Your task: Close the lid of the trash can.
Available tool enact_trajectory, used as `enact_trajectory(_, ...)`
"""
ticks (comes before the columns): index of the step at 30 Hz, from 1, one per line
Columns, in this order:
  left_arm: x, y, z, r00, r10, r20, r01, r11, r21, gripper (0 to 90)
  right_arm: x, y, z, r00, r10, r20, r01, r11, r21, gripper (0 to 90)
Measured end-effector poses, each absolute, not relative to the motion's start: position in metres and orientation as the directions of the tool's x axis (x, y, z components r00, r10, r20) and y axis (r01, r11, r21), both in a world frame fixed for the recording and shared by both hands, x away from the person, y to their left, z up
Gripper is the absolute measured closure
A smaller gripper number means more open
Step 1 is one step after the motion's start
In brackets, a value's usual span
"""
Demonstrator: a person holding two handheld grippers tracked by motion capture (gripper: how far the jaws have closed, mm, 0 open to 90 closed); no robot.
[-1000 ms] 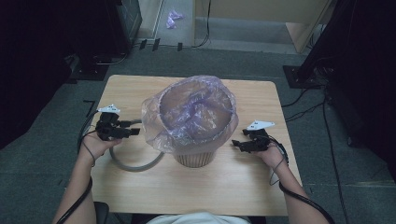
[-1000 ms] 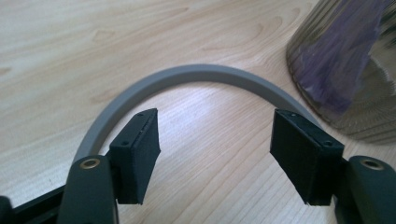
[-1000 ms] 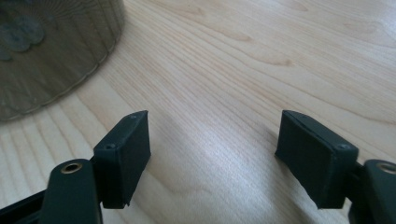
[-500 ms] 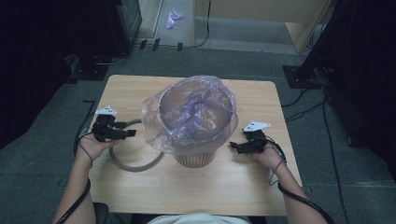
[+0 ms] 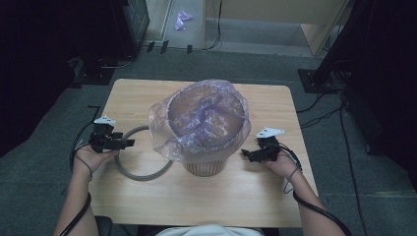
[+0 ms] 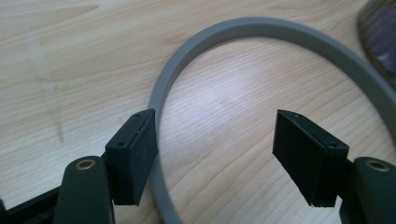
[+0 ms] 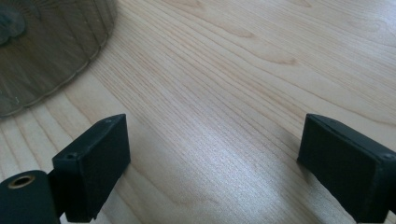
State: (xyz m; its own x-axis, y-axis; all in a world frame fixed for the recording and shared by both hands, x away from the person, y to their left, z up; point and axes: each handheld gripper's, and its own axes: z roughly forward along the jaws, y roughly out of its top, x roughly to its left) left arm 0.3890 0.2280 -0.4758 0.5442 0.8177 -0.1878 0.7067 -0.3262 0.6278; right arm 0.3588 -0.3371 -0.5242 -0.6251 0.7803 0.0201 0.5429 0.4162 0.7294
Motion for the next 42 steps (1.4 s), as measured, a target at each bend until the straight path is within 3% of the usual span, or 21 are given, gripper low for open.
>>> enact_trajectory(36,0.397,0.225,-0.485,0.408,0.909,-0.082,0.827,-0.33,0.455,36.7,0.359,-0.333,-0.525,-0.611,0.792,0.019,0.558,0.413,0.719,3.1)
enact_trajectory(42,0.399,0.215,-0.484,0.421,0.907,-0.001,0.825,-0.383,0.415,40.2,0.359,-0.333,-0.525,-0.61,0.792,0.018,0.559,0.414,0.719,3.0)
